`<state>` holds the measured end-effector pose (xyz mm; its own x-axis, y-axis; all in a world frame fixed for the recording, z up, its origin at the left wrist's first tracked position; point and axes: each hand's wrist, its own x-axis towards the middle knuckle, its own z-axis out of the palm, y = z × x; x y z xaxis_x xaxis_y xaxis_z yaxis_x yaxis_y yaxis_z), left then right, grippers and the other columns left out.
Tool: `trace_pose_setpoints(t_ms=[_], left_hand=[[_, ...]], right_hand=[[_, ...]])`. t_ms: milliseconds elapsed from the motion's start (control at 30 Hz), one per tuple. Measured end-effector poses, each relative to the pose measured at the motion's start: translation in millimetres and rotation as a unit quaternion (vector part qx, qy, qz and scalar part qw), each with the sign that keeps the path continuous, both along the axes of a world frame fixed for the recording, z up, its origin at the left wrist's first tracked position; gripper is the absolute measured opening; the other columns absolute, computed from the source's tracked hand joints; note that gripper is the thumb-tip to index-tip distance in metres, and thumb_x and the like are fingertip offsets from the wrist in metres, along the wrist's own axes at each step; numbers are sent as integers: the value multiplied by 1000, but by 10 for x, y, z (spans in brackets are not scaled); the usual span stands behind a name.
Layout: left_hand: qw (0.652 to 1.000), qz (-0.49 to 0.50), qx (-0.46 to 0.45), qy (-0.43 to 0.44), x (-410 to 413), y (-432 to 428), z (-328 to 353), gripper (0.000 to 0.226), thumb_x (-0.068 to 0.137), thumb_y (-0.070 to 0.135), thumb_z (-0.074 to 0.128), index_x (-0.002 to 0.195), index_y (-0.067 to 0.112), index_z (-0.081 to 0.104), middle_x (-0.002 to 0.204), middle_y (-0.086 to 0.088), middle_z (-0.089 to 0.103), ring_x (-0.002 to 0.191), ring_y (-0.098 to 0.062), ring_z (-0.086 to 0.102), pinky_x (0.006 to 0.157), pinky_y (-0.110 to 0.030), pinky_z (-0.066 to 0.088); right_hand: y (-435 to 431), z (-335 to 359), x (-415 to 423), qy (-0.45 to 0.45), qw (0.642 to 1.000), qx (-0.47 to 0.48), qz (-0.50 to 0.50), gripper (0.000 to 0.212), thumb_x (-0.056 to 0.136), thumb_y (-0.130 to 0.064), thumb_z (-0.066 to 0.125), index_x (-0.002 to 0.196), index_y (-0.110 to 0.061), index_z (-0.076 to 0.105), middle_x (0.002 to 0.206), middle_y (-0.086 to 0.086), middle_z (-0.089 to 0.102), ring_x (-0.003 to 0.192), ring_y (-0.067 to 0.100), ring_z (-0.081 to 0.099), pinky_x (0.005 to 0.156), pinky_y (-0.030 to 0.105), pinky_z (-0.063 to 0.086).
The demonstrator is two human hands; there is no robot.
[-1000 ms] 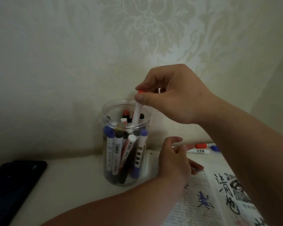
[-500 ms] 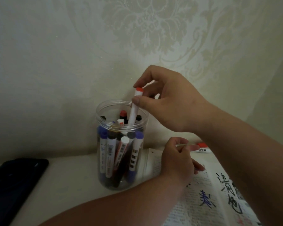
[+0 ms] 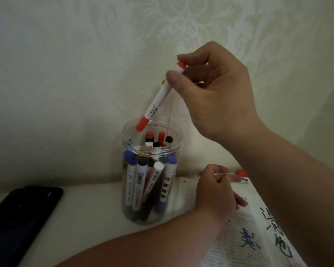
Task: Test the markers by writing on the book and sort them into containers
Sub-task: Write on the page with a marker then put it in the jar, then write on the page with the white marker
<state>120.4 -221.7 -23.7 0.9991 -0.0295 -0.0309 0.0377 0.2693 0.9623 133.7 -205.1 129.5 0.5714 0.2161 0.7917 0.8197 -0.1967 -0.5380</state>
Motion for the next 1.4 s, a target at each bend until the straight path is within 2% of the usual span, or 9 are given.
trace_pose_setpoints(t_ms=[267, 500, 633, 800, 867, 1033, 1233, 1300, 1400], left_hand=[[1000, 2, 3, 12, -16, 20, 30, 16, 102, 12, 41, 108, 20, 54, 87, 1, 73, 50, -14, 63, 47, -20, 46], [1000, 16, 7, 10, 12, -9, -8, 14, 94, 14, 52, 106, 13, 59, 78, -7, 66, 52, -10, 60, 52, -27, 49], [1000, 6, -3, -7, -43, 69, 61, 9, 98, 10, 50, 98, 18, 54, 69, -1, 59, 41, -3, 53, 47, -24, 44], [1000, -11, -5, -2, -82, 93, 131, 14, 101, 8, 46, 94, 20, 51, 68, -1, 58, 38, -3, 51, 45, -21, 43], [1000, -13, 0, 0, -95, 105, 156, 18, 102, 8, 45, 91, 22, 51, 68, -1, 58, 38, -3, 51, 45, -20, 43], [1000, -10, 6, 13, -103, 113, 181, 18, 103, 10, 46, 90, 22, 50, 70, -1, 59, 42, -5, 52, 46, -20, 43], [1000, -12, 10, 5, -127, 116, 191, 22, 102, 8, 47, 86, 23, 50, 74, -3, 60, 48, -11, 53, 46, -20, 43], [1000, -11, 20, 8, -113, 98, 158, 20, 102, 9, 47, 88, 23, 52, 77, -5, 63, 51, -14, 55, 48, -22, 45], [1000, -6, 8, 28, -54, 57, 100, 15, 102, 8, 47, 96, 19, 57, 87, -6, 70, 49, -15, 58, 47, -24, 46]], right_hand=[[-68, 36, 60, 4, 988, -148, -37, 15, 88, -17, 76, 102, -13, 70, 81, 1, 75, 74, 12, 73, 72, 32, 60], [91, -124, -2, 30, 954, -294, -54, 15, 92, -30, 70, 106, -30, 75, 85, -21, 64, 89, -3, 59, 77, 8, 45], [81, -7, 57, -1, 916, -364, -171, 11, 93, -33, 64, 97, -28, 73, 102, -10, 65, 112, 13, 48, 91, 26, 43], [-5, 72, 100, 108, 930, -334, -108, 16, 85, -29, 76, 75, -17, 72, 71, -12, 66, 66, 0, 62, 56, 13, 49], [-42, 49, 115, 87, 925, -348, -120, 16, 86, -29, 75, 79, -16, 73, 77, -12, 67, 73, 1, 63, 60, 9, 48], [-154, -5, 69, 131, 913, -383, -63, 4, 85, -27, 77, 82, -24, 77, 84, -11, 74, 81, 1, 68, 75, 20, 56], [-317, -16, 32, 189, 927, -321, -40, 18, 93, -35, 65, 89, -26, 81, 92, 5, 77, 91, 26, 71, 84, 50, 58], [-420, -7, 40, 174, 949, -256, -61, 20, 94, -34, 62, 91, -25, 80, 92, 4, 77, 89, 23, 72, 82, 46, 59], [-719, 6, 21, 152, 965, -182, -114, 20, 95, -30, 63, 87, -21, 79, 85, -3, 76, 76, 9, 71, 70, 22, 59]])
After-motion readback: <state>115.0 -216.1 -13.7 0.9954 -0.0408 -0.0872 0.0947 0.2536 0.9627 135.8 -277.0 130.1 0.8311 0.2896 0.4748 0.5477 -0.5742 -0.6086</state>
